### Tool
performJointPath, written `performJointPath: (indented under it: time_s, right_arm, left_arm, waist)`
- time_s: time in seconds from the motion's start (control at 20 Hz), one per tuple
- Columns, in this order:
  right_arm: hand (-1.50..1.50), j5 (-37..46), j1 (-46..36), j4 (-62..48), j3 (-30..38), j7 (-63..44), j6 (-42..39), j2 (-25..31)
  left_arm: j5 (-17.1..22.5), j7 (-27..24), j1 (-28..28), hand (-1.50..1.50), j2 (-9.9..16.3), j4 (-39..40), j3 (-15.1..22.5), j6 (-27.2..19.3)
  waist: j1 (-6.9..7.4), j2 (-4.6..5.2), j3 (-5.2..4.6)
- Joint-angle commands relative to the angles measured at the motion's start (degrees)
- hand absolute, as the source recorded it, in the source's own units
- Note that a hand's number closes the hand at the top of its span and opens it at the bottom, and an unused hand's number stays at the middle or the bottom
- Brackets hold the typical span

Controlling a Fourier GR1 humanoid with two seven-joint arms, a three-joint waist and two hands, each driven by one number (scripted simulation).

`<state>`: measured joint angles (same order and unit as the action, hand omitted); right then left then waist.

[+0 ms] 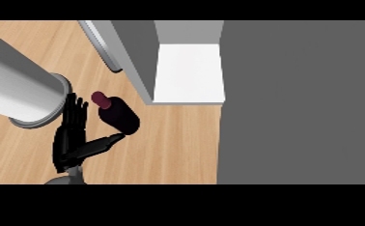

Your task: Pick up the wine, place it into the cabinet and close the cabinet

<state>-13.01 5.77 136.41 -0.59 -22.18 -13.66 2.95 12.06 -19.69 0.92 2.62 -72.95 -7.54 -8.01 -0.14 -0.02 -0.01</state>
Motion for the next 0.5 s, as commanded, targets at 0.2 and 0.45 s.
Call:
performJointPath:
  time_s: [0.2, 0.45]
  right_arm:
    - [-1.50, -2.17, -4.54, -0.25, 3.16, -3.66, 0.96, 1.80]
    - [-1.50, -0.21, -5.40, -0.13, 0.99, -4.52, 1.96, 0.71]
  left_arm:
    - [1.35, -5.41, 6.02, -1.50, 0.62, 13.25, -1.97, 3.53]
    - [0.79, -11.47, 13.50, -1.50, 0.85, 26.88, -4.22, 3.29]
  waist:
    - [0.03, 0.04, -0.01]
    - [-0.15, 0.11, -0.04]
